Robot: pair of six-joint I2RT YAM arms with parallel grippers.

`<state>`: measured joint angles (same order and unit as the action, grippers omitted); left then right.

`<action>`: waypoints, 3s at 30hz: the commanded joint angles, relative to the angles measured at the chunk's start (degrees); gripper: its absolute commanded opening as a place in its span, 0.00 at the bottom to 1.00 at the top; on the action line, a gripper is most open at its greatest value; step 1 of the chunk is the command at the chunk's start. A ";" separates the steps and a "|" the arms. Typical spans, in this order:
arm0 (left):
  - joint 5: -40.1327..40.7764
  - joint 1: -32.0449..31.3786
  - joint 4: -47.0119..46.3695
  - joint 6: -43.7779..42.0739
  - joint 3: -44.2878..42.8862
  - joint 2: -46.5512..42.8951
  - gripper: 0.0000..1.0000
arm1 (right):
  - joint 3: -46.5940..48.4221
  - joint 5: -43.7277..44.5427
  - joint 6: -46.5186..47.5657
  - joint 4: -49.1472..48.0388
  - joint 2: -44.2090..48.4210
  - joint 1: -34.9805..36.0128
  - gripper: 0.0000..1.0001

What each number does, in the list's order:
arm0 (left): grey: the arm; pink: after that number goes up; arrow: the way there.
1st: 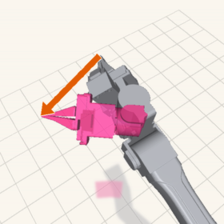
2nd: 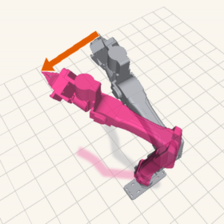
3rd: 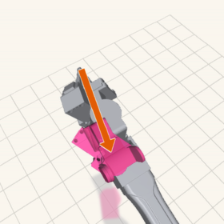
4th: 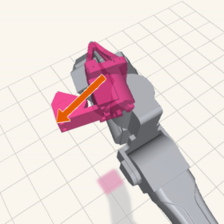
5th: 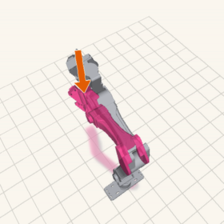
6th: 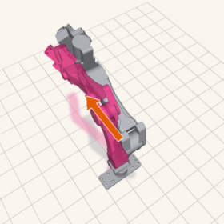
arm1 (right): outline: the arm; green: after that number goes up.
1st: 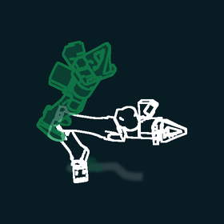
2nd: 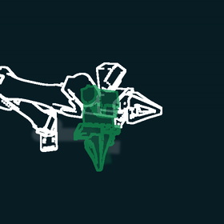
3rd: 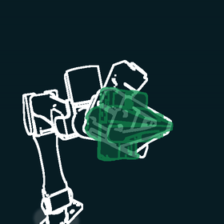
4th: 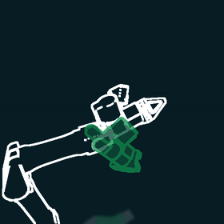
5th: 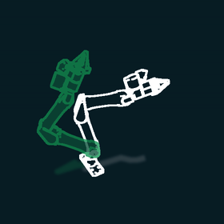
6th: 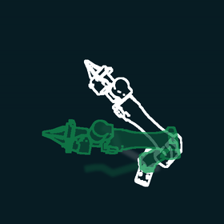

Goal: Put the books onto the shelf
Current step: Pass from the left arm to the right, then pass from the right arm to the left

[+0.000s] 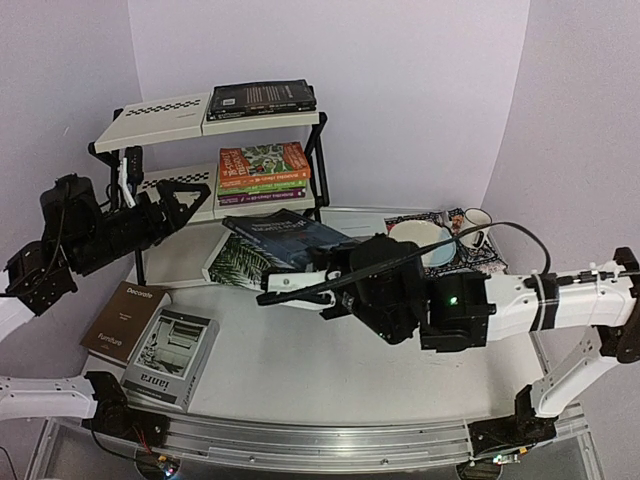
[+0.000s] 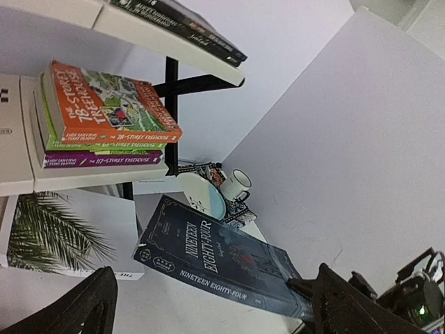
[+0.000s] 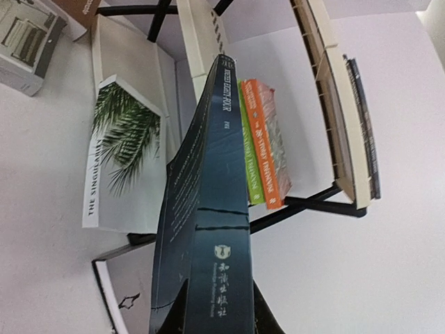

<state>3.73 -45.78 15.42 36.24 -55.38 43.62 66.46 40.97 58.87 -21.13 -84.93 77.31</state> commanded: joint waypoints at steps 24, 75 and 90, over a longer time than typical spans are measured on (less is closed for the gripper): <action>-39.59 0.13 2.16 -68.74 6.98 1.45 0.98 | 8.07 -26.63 -22.02 25.01 14.19 -2.95 0.00; -24.72 -8.32 8.61 -79.47 0.55 12.26 0.00 | 14.70 -30.93 -23.70 21.74 0.96 -2.95 0.08; -9.06 -8.51 14.38 -82.67 -5.34 8.00 0.00 | 8.32 -25.80 -25.66 21.72 4.92 -2.95 0.94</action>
<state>-11.22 -54.08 32.35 -44.08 -53.13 55.03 76.82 12.18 34.90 1.93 -84.19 74.48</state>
